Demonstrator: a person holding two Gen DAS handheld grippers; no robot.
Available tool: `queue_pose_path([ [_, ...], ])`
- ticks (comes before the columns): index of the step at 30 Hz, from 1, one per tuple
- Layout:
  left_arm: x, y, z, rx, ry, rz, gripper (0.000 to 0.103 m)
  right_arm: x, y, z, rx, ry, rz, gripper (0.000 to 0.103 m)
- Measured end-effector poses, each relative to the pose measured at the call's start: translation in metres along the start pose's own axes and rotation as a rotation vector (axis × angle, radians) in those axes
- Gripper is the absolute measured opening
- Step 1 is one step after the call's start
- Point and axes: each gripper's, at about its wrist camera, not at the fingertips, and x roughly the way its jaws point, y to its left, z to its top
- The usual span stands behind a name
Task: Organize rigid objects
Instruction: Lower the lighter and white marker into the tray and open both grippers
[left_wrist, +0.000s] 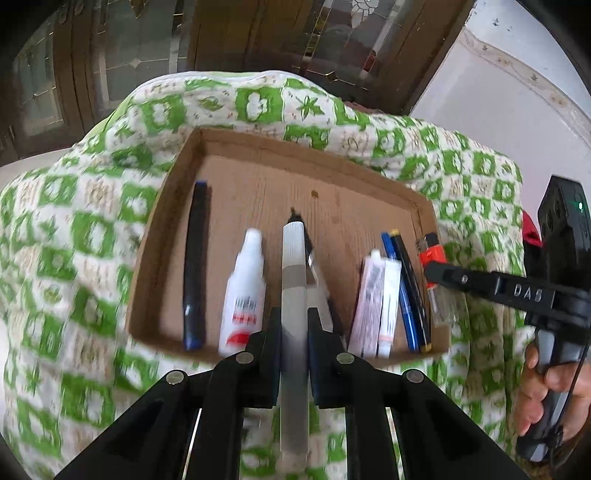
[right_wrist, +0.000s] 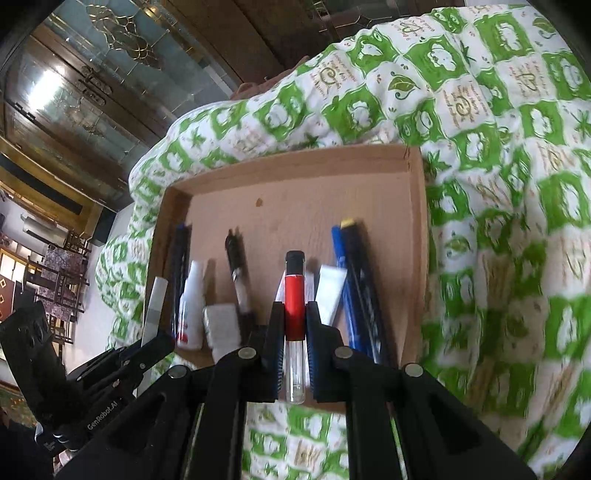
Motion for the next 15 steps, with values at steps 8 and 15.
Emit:
queue_pose_path([
  [8,0.037,-0.014,0.028,-0.022,0.007,-0.031,0.011,0.018,-0.008,0.025,0.034,-0.012,0.034,0.010],
  [15,0.069,-0.041,0.041,0.016,0.017,-0.026,0.011,0.008,-0.029,0.042,0.033,-0.069,-0.022,0.010],
])
